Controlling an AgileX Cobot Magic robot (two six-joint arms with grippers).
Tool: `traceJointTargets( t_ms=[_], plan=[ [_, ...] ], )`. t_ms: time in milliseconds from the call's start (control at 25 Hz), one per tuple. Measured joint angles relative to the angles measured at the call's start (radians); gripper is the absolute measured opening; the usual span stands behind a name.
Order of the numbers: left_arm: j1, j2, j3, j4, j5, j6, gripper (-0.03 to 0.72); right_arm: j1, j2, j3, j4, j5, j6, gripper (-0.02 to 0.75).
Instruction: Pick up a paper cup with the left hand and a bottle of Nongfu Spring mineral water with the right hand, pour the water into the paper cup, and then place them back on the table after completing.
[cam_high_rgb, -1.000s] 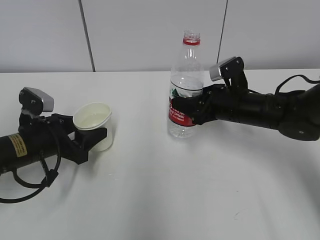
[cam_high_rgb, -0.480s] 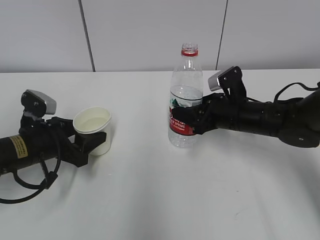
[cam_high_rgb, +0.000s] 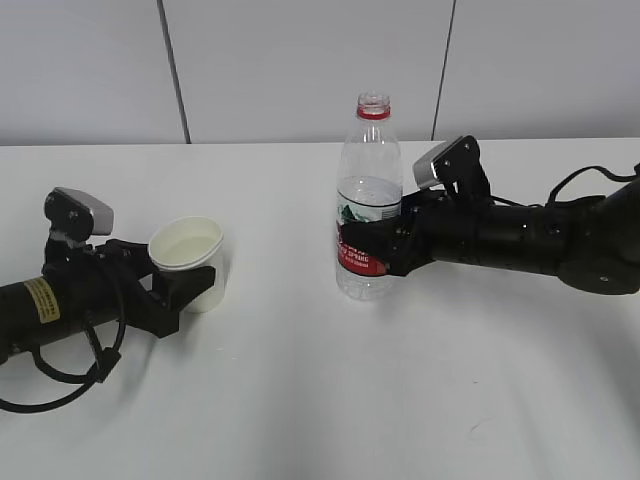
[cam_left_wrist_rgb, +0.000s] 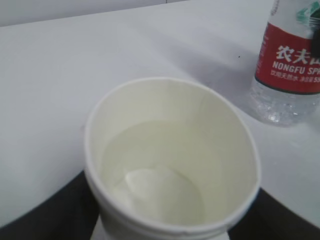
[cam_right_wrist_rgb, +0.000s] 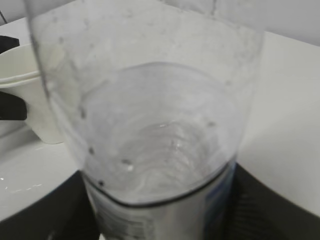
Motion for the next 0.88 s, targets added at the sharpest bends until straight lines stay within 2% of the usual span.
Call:
traceJointTargets(
  t_ms=[80, 240, 320, 600, 880],
  plan=[
    [0.0, 0.003, 0.0, -0.004, -0.004, 0.002, 0.46, 0.0, 0.0, 0.0, -0.029, -0.006, -0.002, 0.469],
    [0.0, 0.011, 0.0, -0.006, 0.034, -0.024, 0.566, 0.0, 0.0, 0.0, -0.085, -0.023, 0.016, 0.608],
    [0.0, 0.012, 0.0, -0.002, 0.048, -0.035, 0.603, 0.0, 0.0, 0.0, -0.117, -0.023, 0.027, 0.635],
    [0.015, -0.041, 0.064, 0.0, 0.068, -0.041, 0.62, -0.025, -0.015, 0.0, -0.219, 0.016, 0.069, 0.64],
    [0.042, -0.13, 0.124, -0.003, 0.13, -0.042, 0.615, -0.098, -0.12, 0.0, -0.428, 0.135, 0.24, 0.617]
  ],
)
